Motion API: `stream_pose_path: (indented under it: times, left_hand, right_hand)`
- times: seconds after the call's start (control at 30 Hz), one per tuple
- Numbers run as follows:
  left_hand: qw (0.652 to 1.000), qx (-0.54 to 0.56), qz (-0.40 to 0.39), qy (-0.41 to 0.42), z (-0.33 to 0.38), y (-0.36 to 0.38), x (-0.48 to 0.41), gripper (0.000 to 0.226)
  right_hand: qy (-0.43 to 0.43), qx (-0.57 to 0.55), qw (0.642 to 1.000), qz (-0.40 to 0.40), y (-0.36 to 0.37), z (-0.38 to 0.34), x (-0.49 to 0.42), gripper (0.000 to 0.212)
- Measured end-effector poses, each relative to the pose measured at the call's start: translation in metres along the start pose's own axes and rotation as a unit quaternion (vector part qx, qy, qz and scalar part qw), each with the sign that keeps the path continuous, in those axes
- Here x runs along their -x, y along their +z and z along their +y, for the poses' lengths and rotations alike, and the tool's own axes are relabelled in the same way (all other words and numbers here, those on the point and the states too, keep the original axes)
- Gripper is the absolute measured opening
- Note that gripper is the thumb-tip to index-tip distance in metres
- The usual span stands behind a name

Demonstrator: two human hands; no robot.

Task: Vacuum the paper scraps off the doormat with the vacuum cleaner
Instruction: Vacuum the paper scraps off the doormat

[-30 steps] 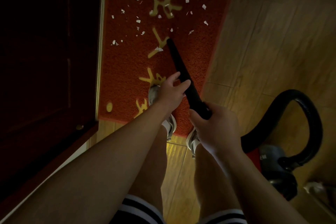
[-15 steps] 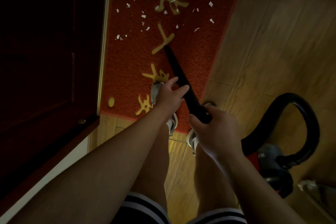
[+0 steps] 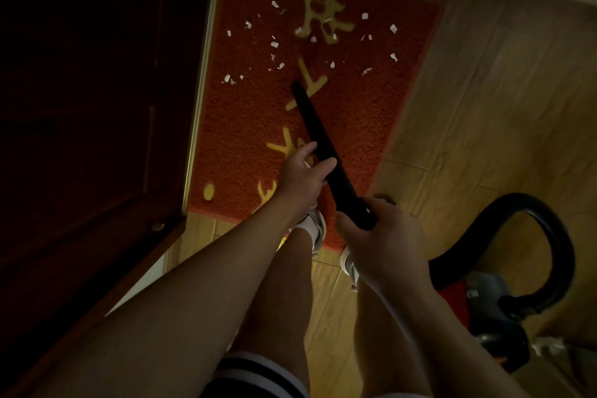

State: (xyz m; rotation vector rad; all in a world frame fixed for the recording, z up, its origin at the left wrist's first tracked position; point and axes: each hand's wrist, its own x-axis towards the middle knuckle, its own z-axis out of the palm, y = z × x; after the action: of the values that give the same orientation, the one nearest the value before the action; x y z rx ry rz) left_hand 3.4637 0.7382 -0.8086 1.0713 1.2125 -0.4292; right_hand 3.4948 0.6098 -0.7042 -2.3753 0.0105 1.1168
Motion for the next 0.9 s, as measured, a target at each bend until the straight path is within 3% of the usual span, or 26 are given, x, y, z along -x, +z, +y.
stream_pose_path:
  times: [0.2,0.43,0.77,0.9]
  left_hand:
    - [1.0,0.003,0.001,0.004,0.006,-0.019,-0.007,0.061]
    - [1.0,0.008,0.005,0.011,0.019,-0.03,-0.019,0.067]
    - [0.999,-0.017,0.03,0.016,0.032,-0.042,-0.029,0.058]
    - [0.999,-0.025,0.034,0.019,0.036,-0.042,-0.03,0.066]
  right_hand:
    - [-0.013,0.01,1.0,-0.006,0.007,-0.019,-0.007,0.012]
    - [-0.022,0.003,1.0,-0.004,0.014,-0.033,-0.017,0.015]
    - [-0.035,-0.013,0.999,-0.013,0.019,-0.043,-0.031,0.015]
    - [-0.032,-0.021,0.999,-0.027,0.016,-0.045,-0.036,0.017]
